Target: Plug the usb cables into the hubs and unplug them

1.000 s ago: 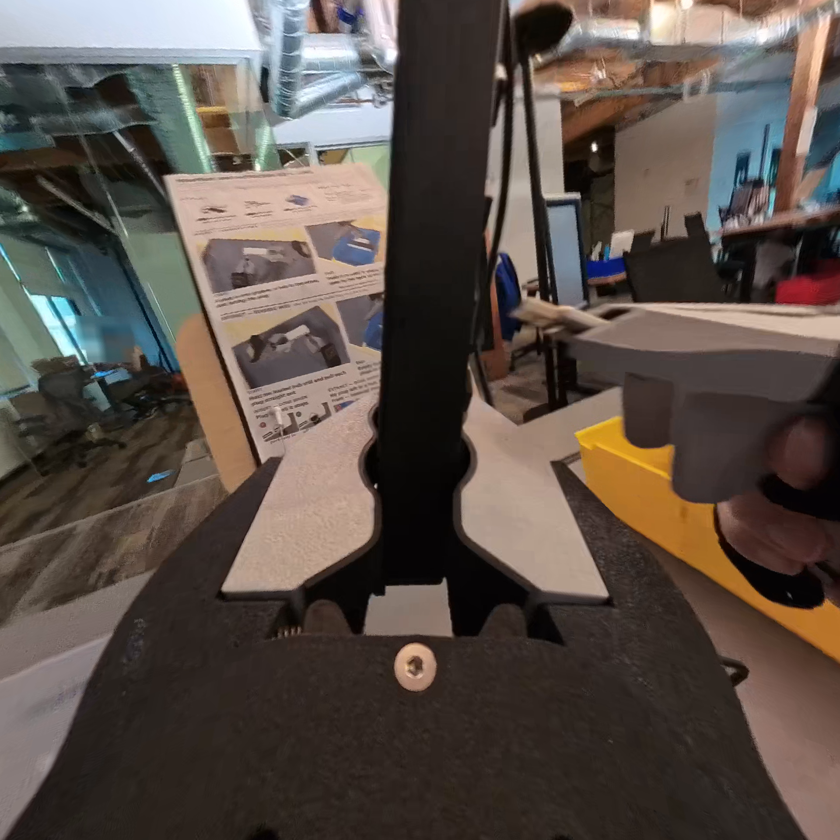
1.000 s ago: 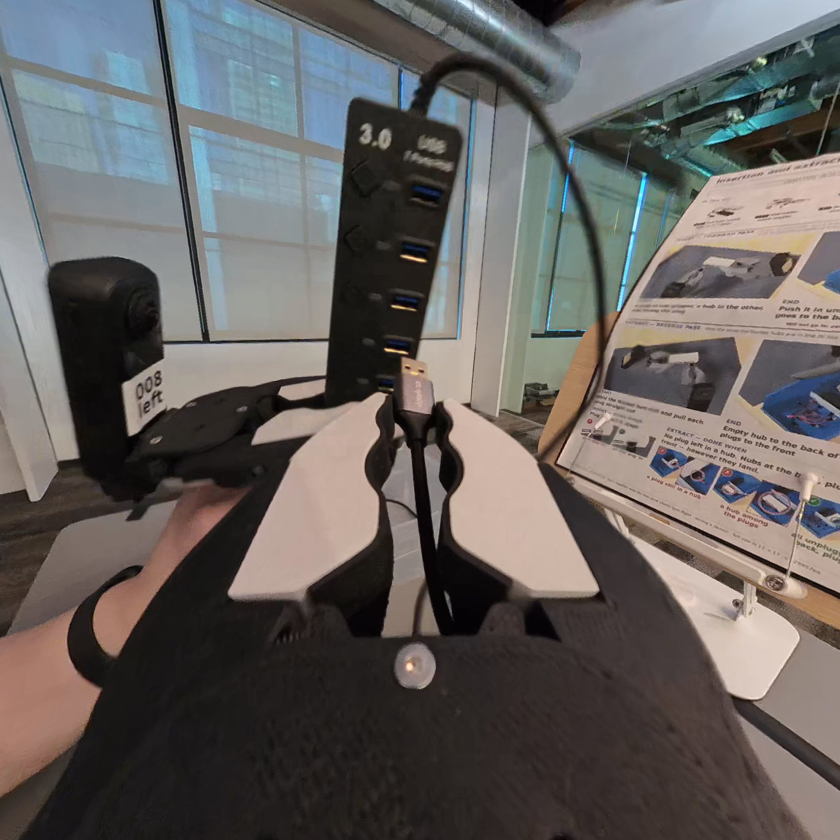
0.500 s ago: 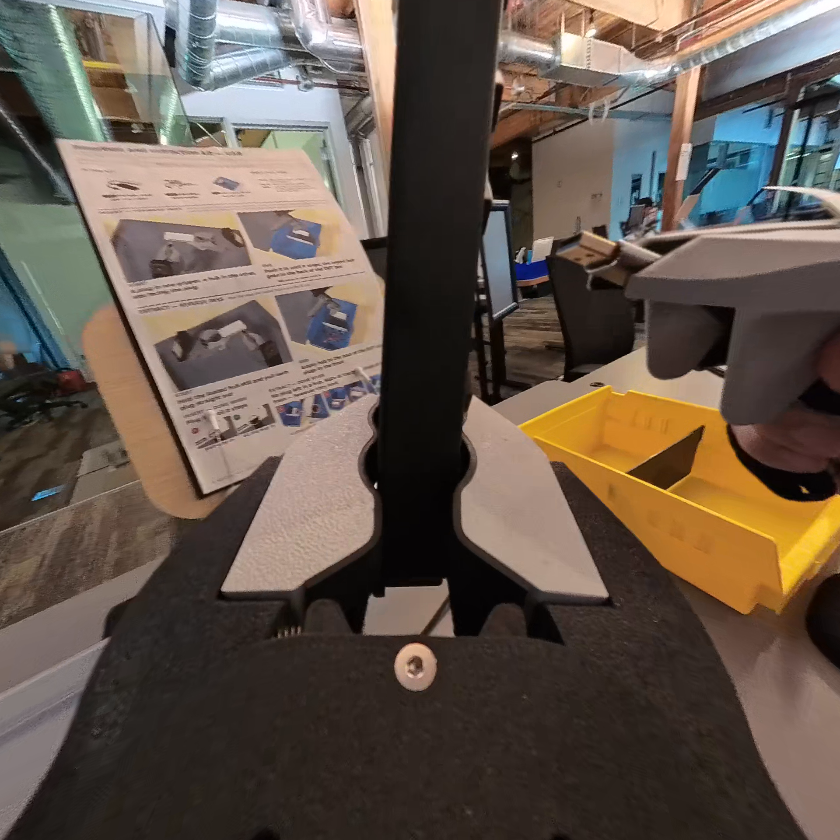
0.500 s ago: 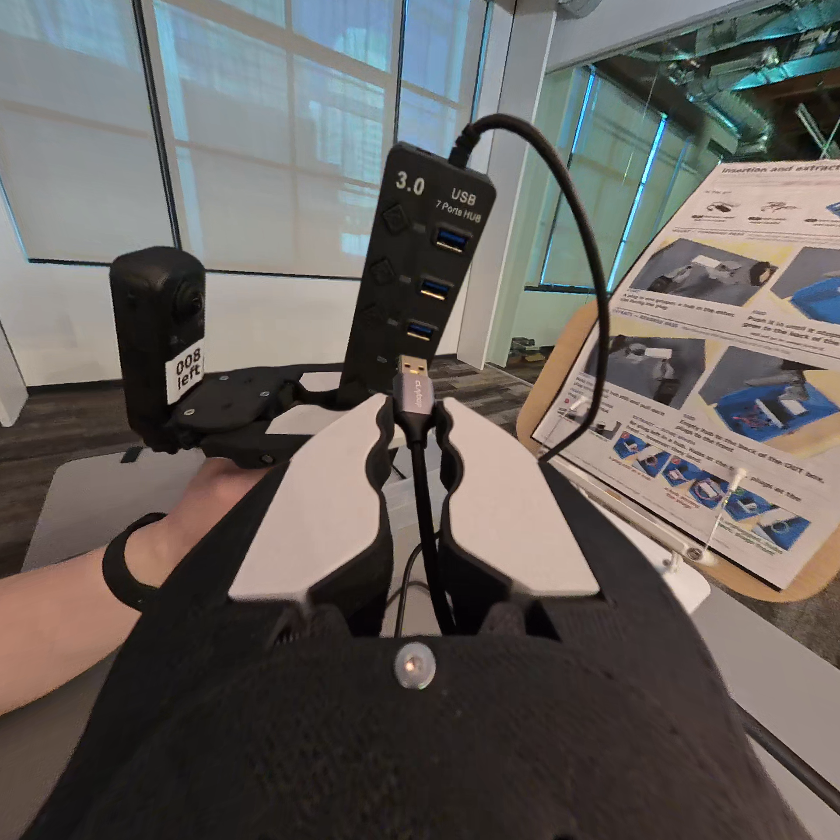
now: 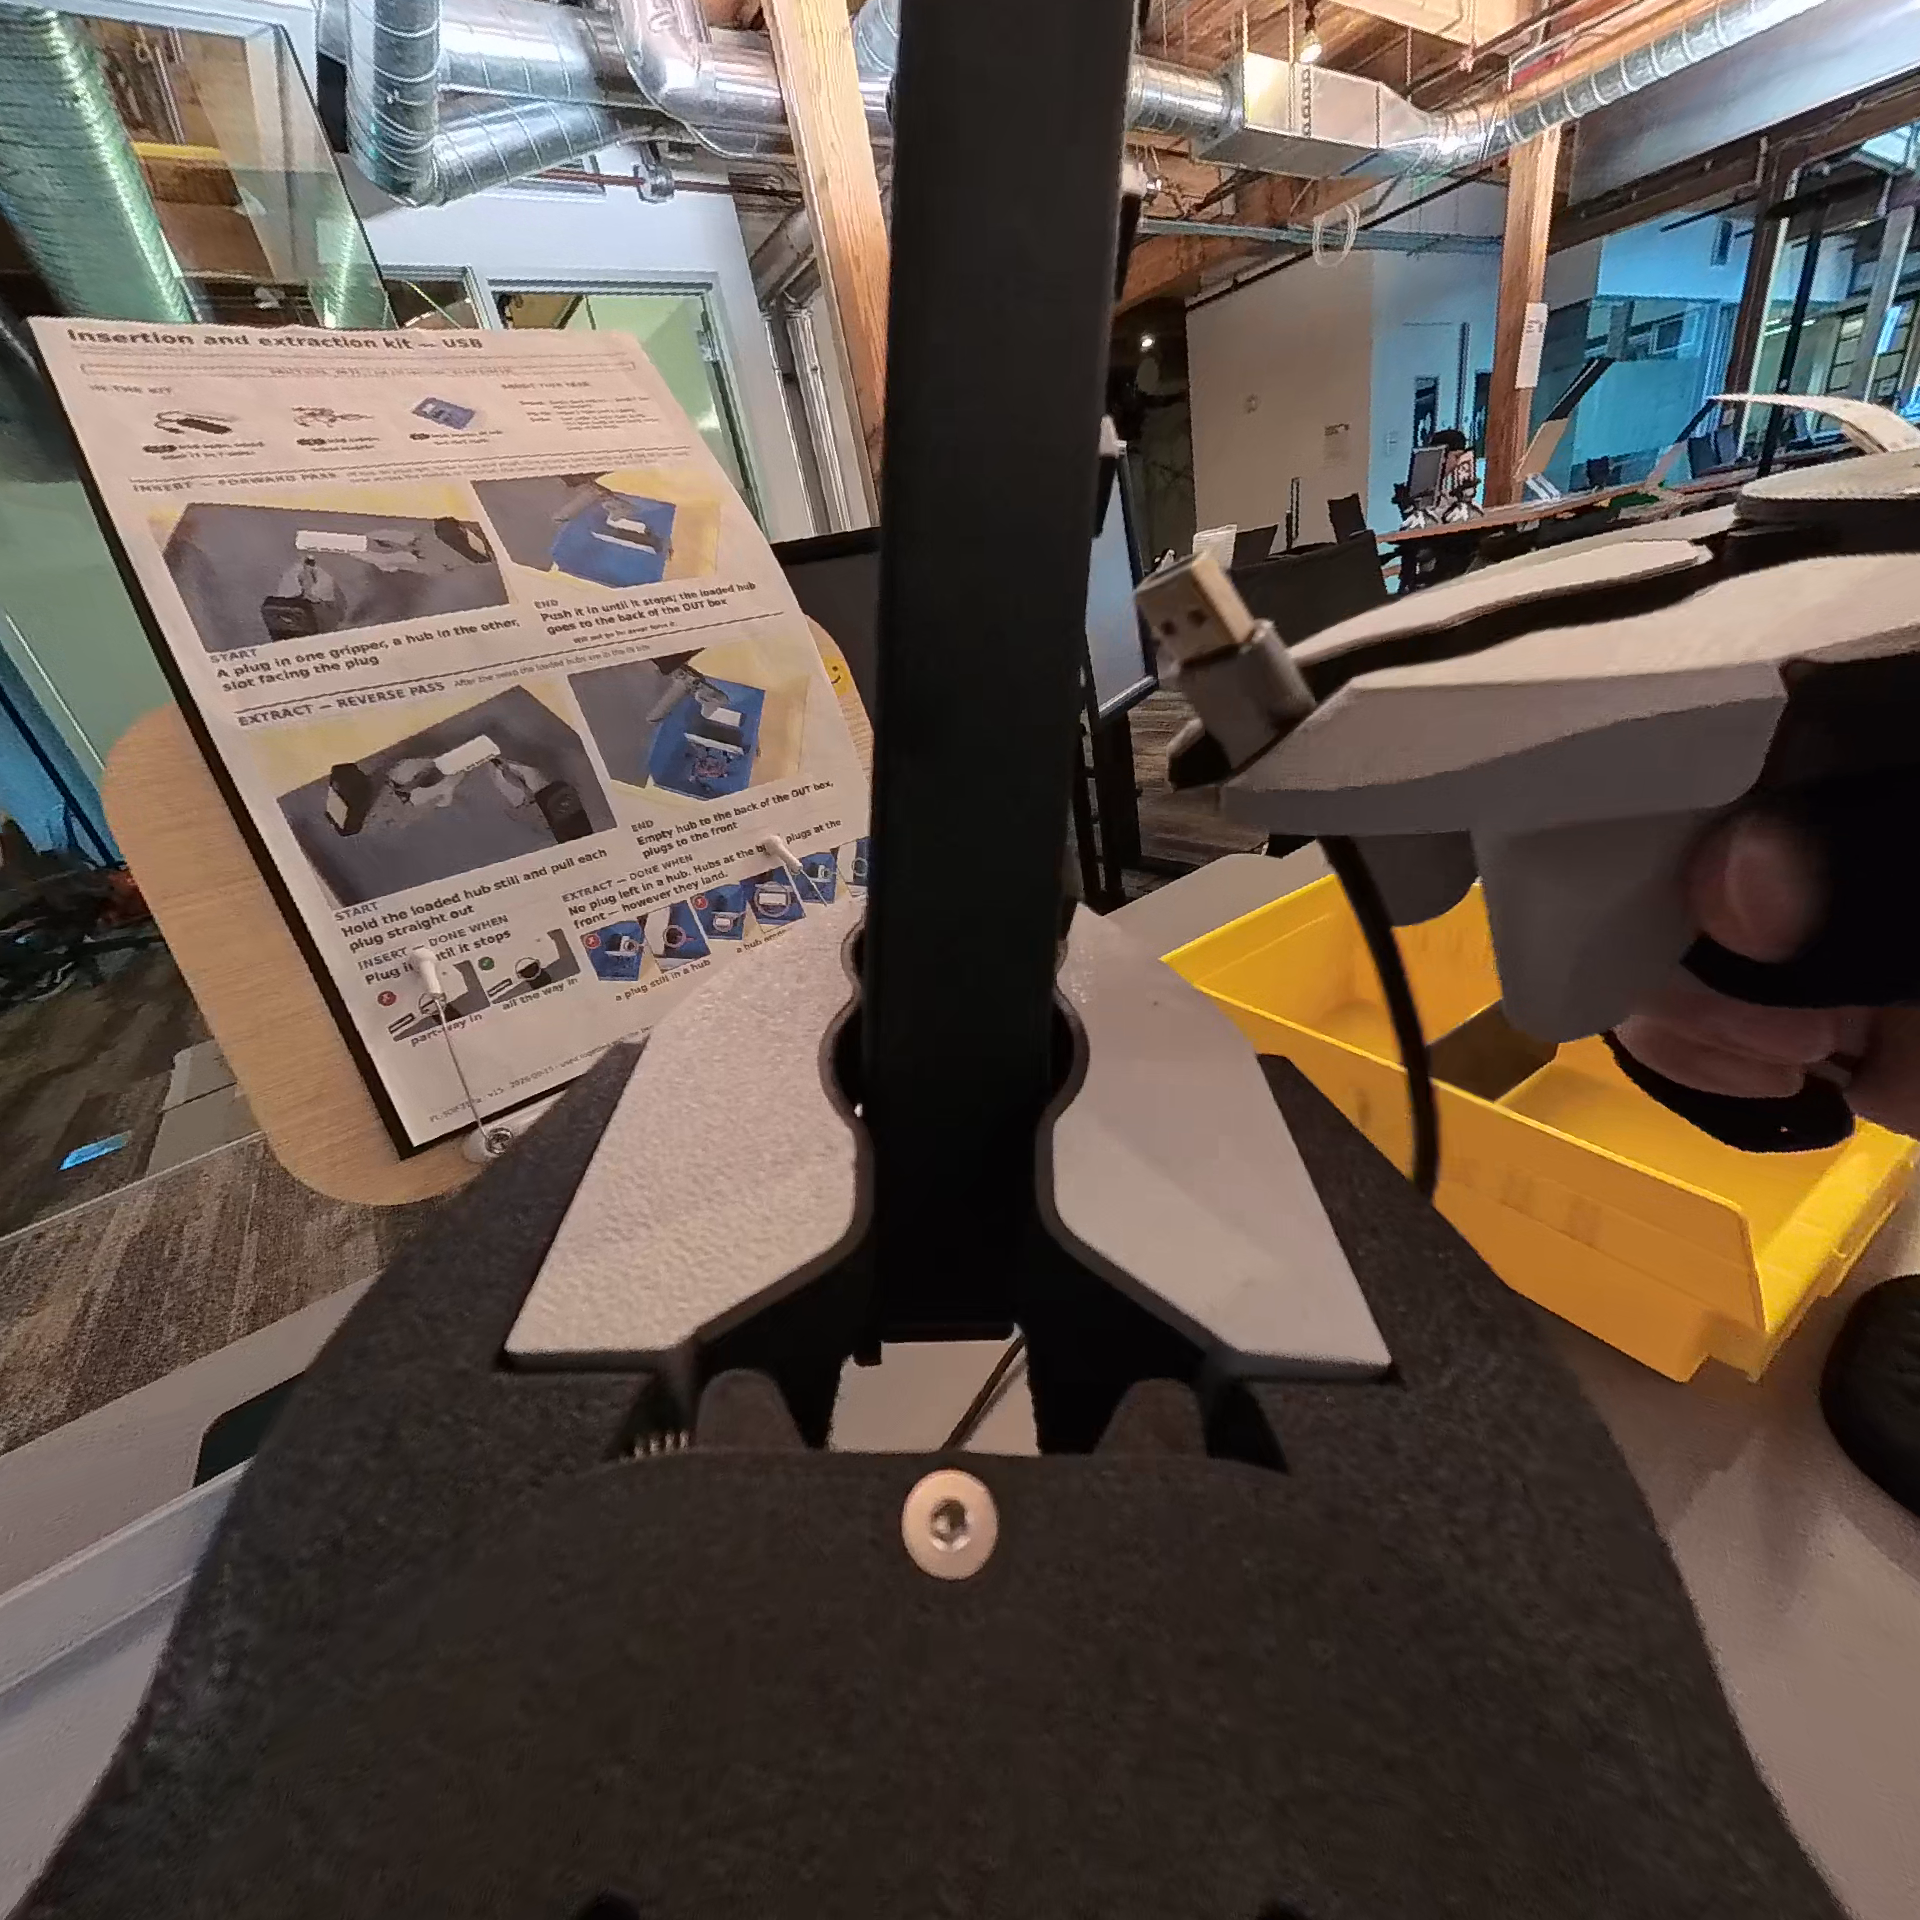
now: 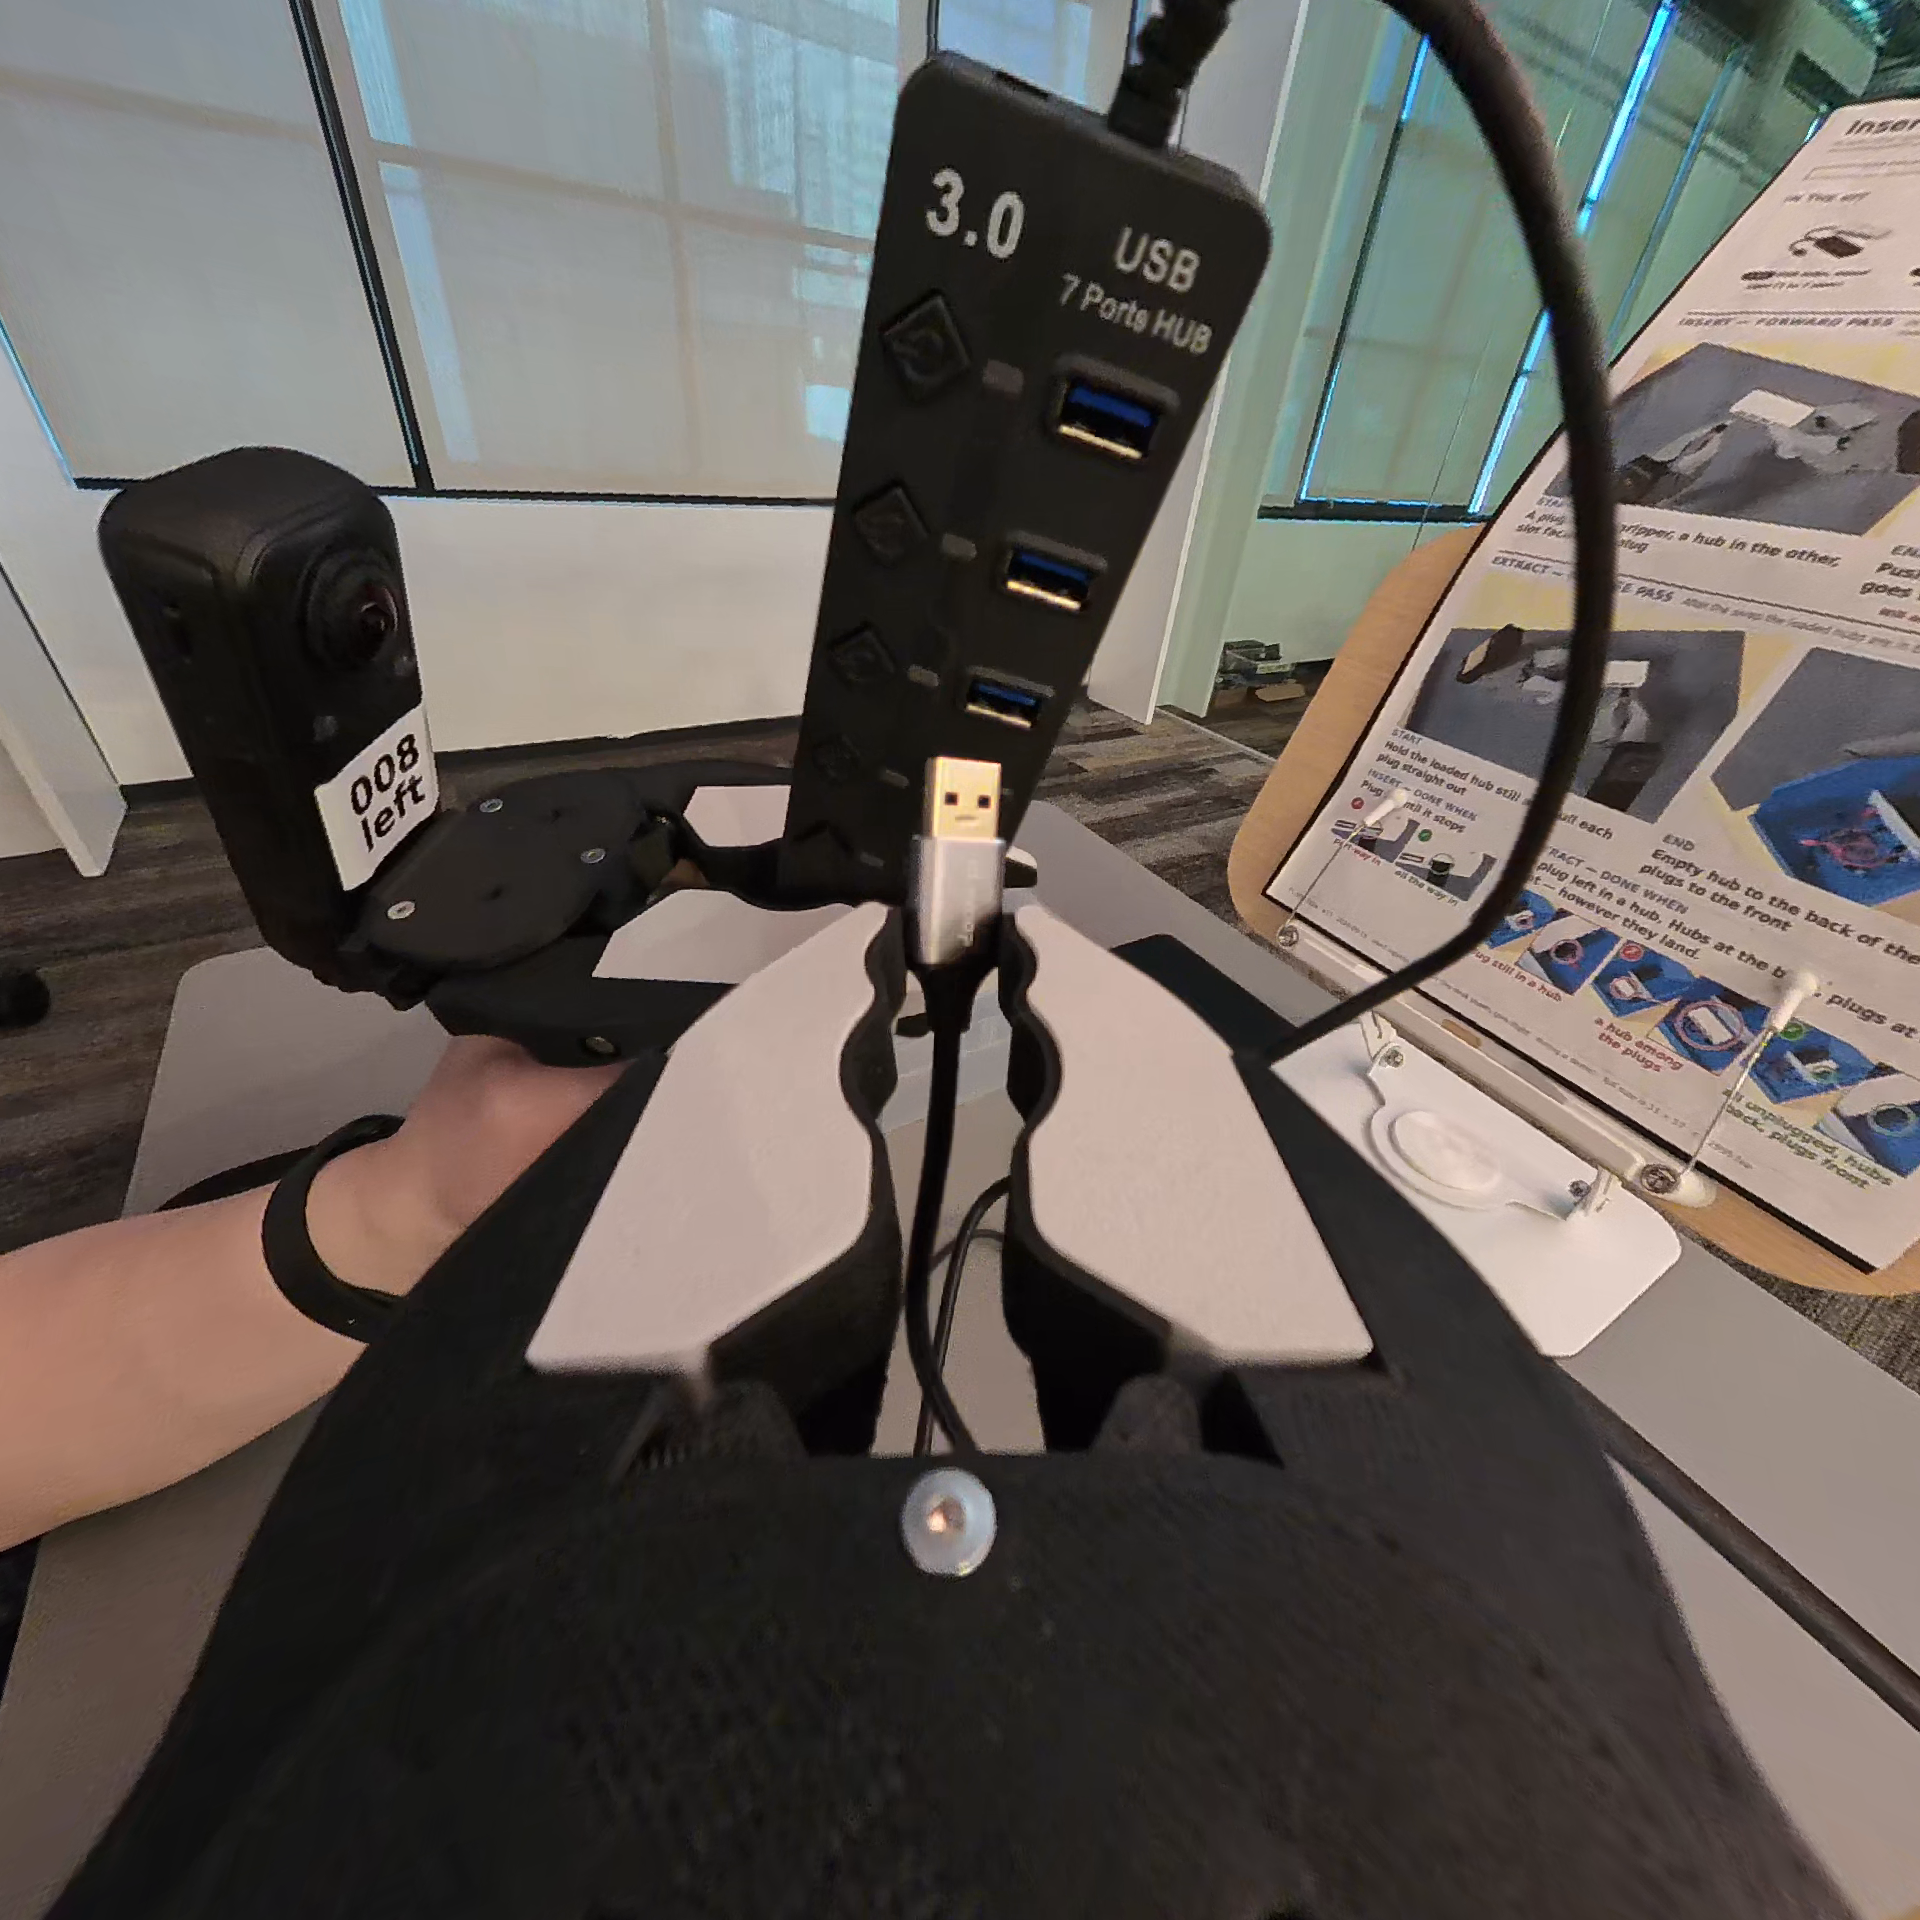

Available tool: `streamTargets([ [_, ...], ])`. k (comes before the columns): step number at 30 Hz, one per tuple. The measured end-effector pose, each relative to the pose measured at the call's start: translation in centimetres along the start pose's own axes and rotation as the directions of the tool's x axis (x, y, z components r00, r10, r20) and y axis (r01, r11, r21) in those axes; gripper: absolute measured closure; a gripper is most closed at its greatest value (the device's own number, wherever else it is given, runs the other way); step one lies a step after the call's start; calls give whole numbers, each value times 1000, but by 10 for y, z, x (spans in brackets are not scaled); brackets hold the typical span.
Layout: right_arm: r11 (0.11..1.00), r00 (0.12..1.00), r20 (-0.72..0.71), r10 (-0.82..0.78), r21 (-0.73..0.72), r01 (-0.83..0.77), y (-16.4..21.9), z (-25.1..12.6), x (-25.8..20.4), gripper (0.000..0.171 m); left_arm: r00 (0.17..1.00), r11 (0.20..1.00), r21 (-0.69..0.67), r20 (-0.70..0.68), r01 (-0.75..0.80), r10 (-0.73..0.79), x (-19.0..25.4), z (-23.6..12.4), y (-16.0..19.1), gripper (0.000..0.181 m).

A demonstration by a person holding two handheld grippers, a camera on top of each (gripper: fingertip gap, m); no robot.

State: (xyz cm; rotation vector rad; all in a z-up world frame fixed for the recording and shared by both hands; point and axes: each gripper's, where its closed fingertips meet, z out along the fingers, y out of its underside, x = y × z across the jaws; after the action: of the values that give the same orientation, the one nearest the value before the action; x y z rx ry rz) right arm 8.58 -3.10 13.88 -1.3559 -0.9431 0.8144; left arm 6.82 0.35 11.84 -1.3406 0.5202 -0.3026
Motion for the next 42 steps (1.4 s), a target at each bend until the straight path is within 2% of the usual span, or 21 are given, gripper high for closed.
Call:
streamTargets([
  [13, 1000, 1000, 0, 0, -31, 0, 11, 6, 9, 155, 998, 1000, -1, 60, -5, 5, -24, -9, -4, 154],
  [21, 1000, 999, 18, 29, 2, -29, 5, -1, 14, 155, 998, 1000, -8, 67, 0, 0, -31, -12, -6, 154],
  [33, 997, 998, 19, -64, -46, 65, 14, 7, 7, 155, 994, 996, -59, 78, -69, 73, -26, -8, 0, 154],
  [35, 998, 997, 56, -53, -34, 55, 15, 7, 6, 155, 994, 996, -64, 81, -69, 75, -27, -8, 1, 154],
  [39, 997, 958, 276, 75, -3, -77, 19, 6, 0, 155, 993, 995, -73, 92, -70, 77, -33, -11, -1, 154],
  [42, 990, 937, 323, 136, -20, -136, 23, 0, 10, 156, 991, 994, -77, 106, -75, 83, -40, -17, -6, 154],
])
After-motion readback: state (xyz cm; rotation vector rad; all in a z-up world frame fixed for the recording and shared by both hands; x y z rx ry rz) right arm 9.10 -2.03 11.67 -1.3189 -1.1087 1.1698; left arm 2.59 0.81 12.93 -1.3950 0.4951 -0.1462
